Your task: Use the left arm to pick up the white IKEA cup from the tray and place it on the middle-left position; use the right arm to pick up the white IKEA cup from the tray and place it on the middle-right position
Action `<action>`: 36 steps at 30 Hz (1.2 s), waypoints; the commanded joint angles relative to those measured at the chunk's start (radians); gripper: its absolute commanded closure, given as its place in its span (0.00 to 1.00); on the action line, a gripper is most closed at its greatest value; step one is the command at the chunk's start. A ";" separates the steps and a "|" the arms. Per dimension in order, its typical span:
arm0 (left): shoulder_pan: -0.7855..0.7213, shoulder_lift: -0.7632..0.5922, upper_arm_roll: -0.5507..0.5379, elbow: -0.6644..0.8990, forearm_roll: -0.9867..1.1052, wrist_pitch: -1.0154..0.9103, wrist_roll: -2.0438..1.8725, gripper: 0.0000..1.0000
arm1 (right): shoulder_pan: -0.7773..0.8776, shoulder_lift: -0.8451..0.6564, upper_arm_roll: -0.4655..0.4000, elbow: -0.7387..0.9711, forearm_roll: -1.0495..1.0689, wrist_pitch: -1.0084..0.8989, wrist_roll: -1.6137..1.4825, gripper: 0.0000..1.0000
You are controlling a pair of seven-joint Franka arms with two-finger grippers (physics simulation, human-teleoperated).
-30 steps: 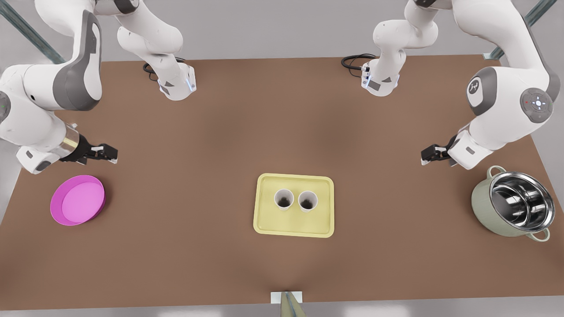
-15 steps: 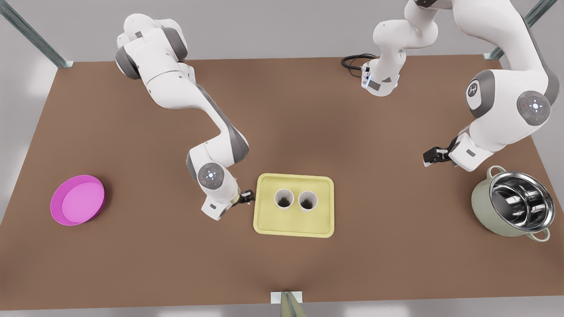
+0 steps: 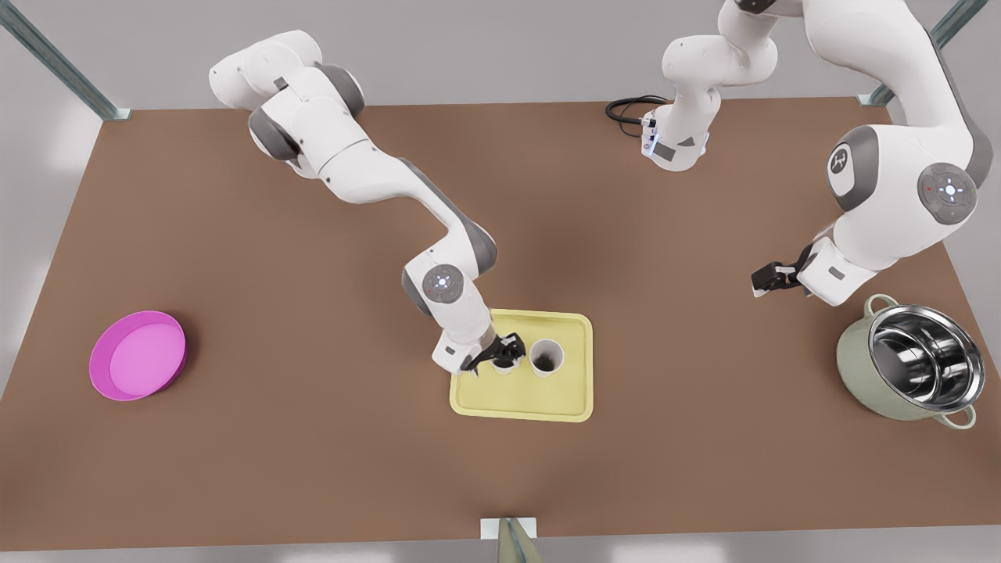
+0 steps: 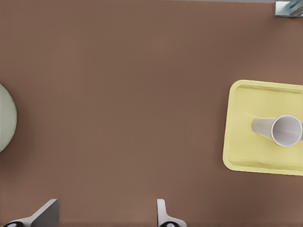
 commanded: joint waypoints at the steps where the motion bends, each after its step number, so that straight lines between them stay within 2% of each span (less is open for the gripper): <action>1: 0.000 -0.001 0.000 0.000 0.001 0.003 -0.006 0.00 | -0.002 -0.001 0.000 -0.006 -0.004 0.026 0.131 0.00; 6: 0.000 -0.001 0.000 -0.002 0.001 0.003 -0.006 0.00 | 0.006 -0.012 0.005 -0.070 0.005 -0.056 0.116 0.00; 14: 0.000 -0.001 0.001 0.000 0.001 0.003 -0.006 0.00 | 0.005 -0.008 0.005 -0.126 -0.001 -0.063 0.117 0.00; 17: 0.000 -0.002 0.001 -0.002 0.001 0.000 -0.006 0.00 | 0.005 -0.008 0.005 -0.126 -0.001 -0.063 0.117 0.58; 18: 0.000 -0.001 0.000 -0.002 0.001 0.001 -0.006 0.00 | 0.005 -0.008 0.003 -0.126 -0.001 -0.063 0.119 0.66; 19: 0.001 -0.001 0.001 0.000 0.001 0.001 -0.005 0.00 | 0.005 -0.008 0.003 -0.124 -0.001 -0.063 0.117 0.80; 21: 0.000 -0.001 0.001 -0.002 0.001 0.001 -0.006 0.00 | 0.000 -0.012 0.002 -0.124 -0.001 -0.063 0.116 0.92; 23: -0.002 0.025 0.000 0.006 -0.004 0.018 -0.006 0.00 | -0.006 -0.031 -0.002 -0.123 0.007 -0.065 0.114 1.00; 25: -0.062 0.091 -0.005 0.014 0.005 0.084 -0.006 0.00 | -0.008 -0.056 -0.011 -0.121 0.008 -0.109 0.114 1.00; 28: -0.071 0.117 -0.005 0.012 0.004 0.115 -0.006 0.00 | -0.144 -0.194 0.006 -0.119 0.008 -0.305 0.048 1.00; 30: -0.075 0.122 -0.005 0.014 0.004 0.130 -0.006 0.00 | -0.339 -0.291 0.006 -0.119 0.031 -0.536 -0.165 1.00; 31: -0.100 0.123 -0.005 0.014 0.004 0.136 -0.009 0.00 | -0.420 -0.311 0.005 -0.119 0.017 -0.586 -0.254 1.00; 36: -0.335 0.237 -0.005 0.015 -0.001 0.234 -0.295 0.00 | -0.641 -0.275 -0.003 -0.116 -0.059 -0.551 -0.735 1.00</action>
